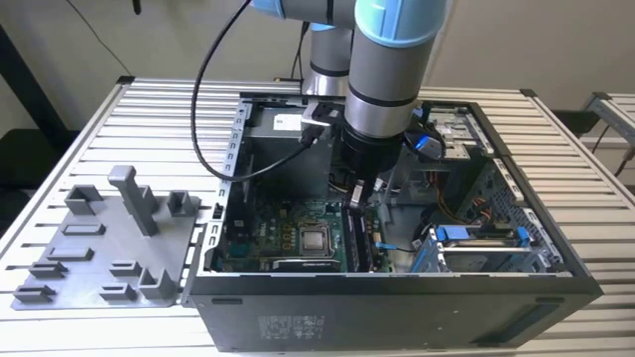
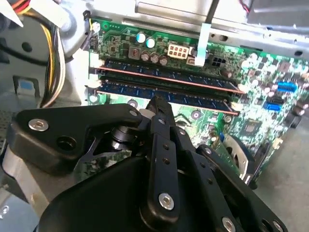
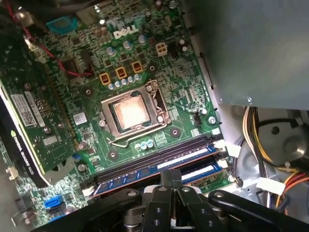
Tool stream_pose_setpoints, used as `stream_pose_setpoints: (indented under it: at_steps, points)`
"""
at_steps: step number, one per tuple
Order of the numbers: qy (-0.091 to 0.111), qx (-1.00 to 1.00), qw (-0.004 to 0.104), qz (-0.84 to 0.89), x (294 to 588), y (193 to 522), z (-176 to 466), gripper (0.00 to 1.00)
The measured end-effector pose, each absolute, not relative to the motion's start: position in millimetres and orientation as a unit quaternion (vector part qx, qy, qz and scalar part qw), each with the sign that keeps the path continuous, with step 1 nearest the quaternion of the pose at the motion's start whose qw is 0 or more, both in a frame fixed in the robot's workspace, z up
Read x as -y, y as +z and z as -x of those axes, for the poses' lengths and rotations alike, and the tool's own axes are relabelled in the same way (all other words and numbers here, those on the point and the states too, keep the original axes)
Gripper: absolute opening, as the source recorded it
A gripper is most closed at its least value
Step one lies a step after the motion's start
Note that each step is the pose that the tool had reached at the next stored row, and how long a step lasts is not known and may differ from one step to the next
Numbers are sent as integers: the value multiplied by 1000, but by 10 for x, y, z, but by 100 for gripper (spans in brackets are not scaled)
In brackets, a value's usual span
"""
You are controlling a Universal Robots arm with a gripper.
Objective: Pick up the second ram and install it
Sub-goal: 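Press down the second ram until it locks into place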
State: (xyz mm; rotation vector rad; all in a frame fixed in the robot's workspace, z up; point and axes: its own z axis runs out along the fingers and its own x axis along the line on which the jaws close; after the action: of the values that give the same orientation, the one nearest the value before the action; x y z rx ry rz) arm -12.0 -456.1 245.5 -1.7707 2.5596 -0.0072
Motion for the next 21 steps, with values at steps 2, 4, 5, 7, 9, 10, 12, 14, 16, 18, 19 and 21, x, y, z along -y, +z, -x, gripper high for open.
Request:
stream_pose_setpoints:
  at_steps: [2,4,5,7,9,10,12,14,16,18,19,21]
  points:
    - [-2,-812,15,584,4560,2449,120,11]
    - [-2,-801,15,598,4560,2446,120,11]
    - [-2,-796,15,605,4560,2444,120,11]
    - [-1,-785,15,620,4560,2442,120,11]
    - [-1,-773,15,634,4560,2438,120,11]
    - [-1,-769,15,640,4560,2437,120,11]
    - [-1,-762,15,647,4560,2436,120,11]
    - [-1,-762,15,648,4560,2436,120,11]
    - [-1,-762,15,648,4560,2436,120,11]
    - [-1,-762,15,648,4560,2436,120,11]
    - [-1,-762,15,648,4560,2436,120,11]
    - [-1,-762,15,648,4560,2436,120,11]
